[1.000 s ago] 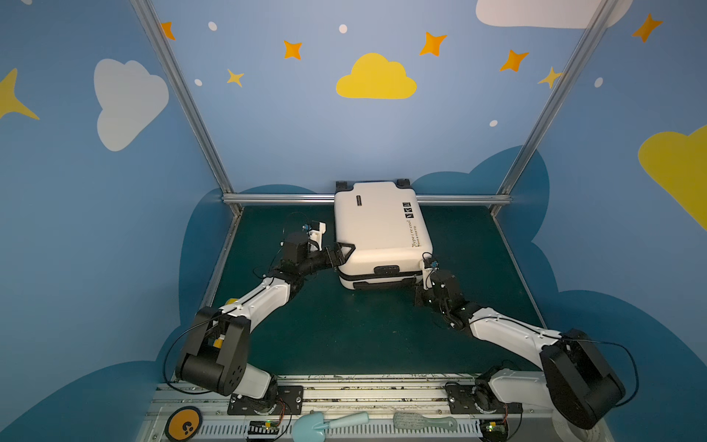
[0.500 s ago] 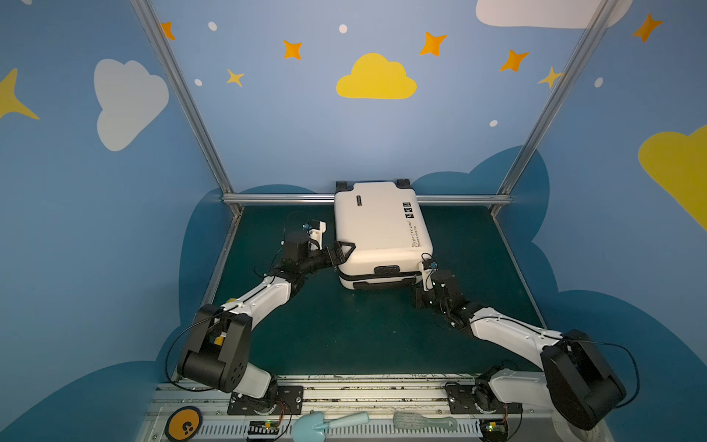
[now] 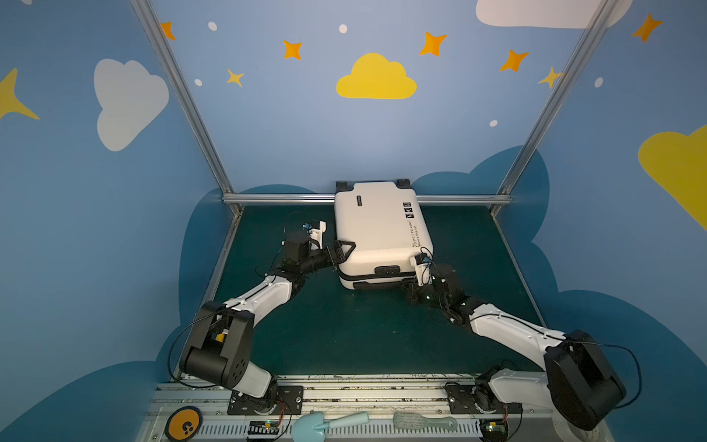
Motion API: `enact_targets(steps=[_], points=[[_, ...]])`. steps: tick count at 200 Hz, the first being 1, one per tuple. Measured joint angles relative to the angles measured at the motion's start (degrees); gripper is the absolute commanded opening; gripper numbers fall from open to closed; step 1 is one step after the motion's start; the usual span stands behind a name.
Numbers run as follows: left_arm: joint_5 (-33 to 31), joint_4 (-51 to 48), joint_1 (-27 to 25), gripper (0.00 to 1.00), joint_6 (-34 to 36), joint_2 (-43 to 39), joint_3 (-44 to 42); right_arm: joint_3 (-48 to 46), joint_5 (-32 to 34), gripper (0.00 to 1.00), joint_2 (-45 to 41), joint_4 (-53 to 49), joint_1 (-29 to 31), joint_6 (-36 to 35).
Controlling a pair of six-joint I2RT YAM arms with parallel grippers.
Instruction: Pack the luggage
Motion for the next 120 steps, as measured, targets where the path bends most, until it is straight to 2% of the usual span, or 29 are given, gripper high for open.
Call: enact_targets(steps=[40,72,108,120], points=[[-0.85,0.28,-0.52,1.0,-0.33,0.46,0.26,1.36,-1.11,0.0,0.94,0.72,2.05,0.68],[-1.31,-0.79,-0.31,1.0,0.15,-0.28,0.33,1.36,-0.94,0.0,-0.61,-1.2,1.07,0.94],[-2.75,-3.45,2.45,1.0,1.16,-5.6,-3.04,1.07,-0.87,0.3,-6.12,-4.81,-2.99,1.86],[-3.61,-3.93,3.72,1.0,1.62,-8.04,-5.07,0.68,-0.76,0.37,-8.28,-6.27,-4.79,1.97]])
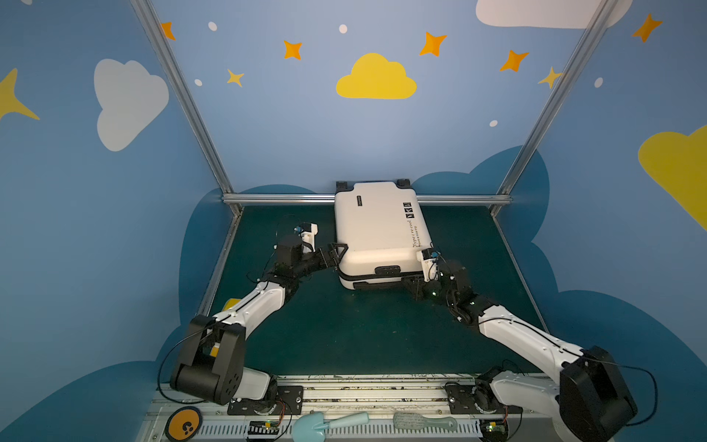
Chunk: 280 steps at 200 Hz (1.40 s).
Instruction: Pack the luggage
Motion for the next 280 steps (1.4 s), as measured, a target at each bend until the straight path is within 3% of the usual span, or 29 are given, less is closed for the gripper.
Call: enact_targets(steps=[26,67,280], points=[[-1.05,-1.49,1.03,1.0,0.48,-3.26,-2.4,-1.99,0.87,0.43,-4.04,-2.34,-3.58,-0.48],[-1.11,-2.51,0.98,1.0,0.63,-4.04,-2.56,-3.41,1.4,0.42,-5.18,-4.17,-6.62,-1.9],[-1.86,5.31,-3.63,1.0,0.28,2.78,0.26,0.68,-0.28,0.31,8.07,1.79,-5.95,-1.44]])
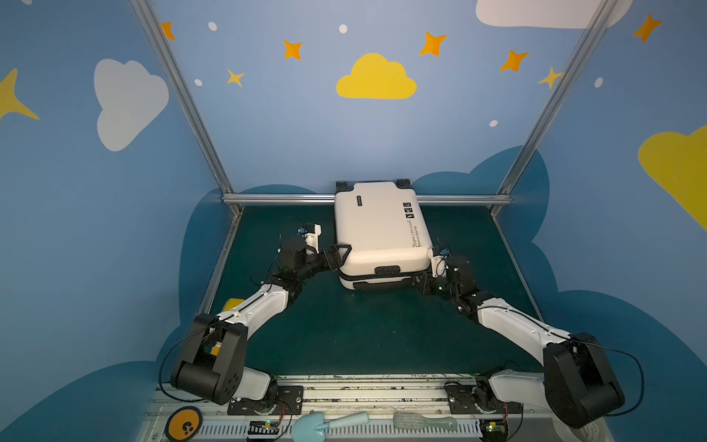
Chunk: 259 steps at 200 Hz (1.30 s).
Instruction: Pack the luggage
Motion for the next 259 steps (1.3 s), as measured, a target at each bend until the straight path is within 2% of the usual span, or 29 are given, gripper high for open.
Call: enact_targets(steps=[113,203,259], points=[[-0.13,0.15,0.0,1.0,0.04,0.0,0.0,-2.32,8.59,0.3,-1.79,1.14,5.68,-1.07],[-0.13,0.24,0.0,1.0,-0.07,0.0,-0.02,-1.16,14.27,0.2,-0.44,0.72,7.37,-2.16],[-0.15,0.37,0.0,1.0,-0.11,0.0,-0.04,-0.96,16.92,0.23,-0.24,0.39,8.79,-2.36]])
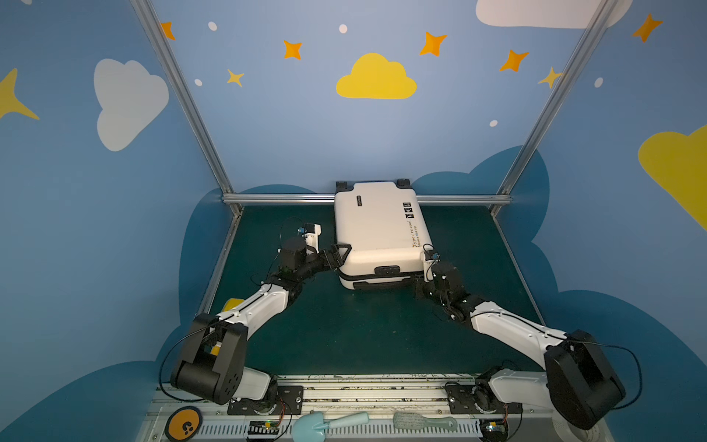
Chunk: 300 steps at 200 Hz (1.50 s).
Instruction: Pack the luggage
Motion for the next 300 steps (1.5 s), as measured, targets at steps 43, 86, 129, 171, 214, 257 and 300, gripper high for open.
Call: enact_targets(steps=[43,86,129,171,214,257,300], points=[[0.0,0.24,0.0,1.0,-0.07,0.0,-0.09,-0.33,1.51,0.21,-0.55,-1.25,1.31,0.28],[0.0,0.5,0.0,1.0,-0.31,0.0,-0.22,-0.31,2.97,0.2,-0.2,-1.36,1.9,0.46],[0.0,0.96,0.0,1.0,-0.42,0.0,-0.42,0.04,4.7,0.09,0.63,-0.79,2.19,0.48],[0.04,1.95,0.0,1.0,-0.66,0.68,-0.42,0.07,5.03,0.0,0.72,-0.76,2.21,0.48],[1.18,4.83,-0.15,1.0,-1.95,2.54,-0.42,0.07,2.23,0.0,0.37,-0.57,2.05,0.26],[1.68,7.37,-1.53,1.0,-2.8,4.57,0.07,0.04,-7.06,0.0,0.92,1.18,2.99,-0.92],[0.9,9.03,-2.12,1.0,-3.02,5.75,0.15,0.07,-11.96,0.0,3.82,-0.35,5.2,-1.03]])
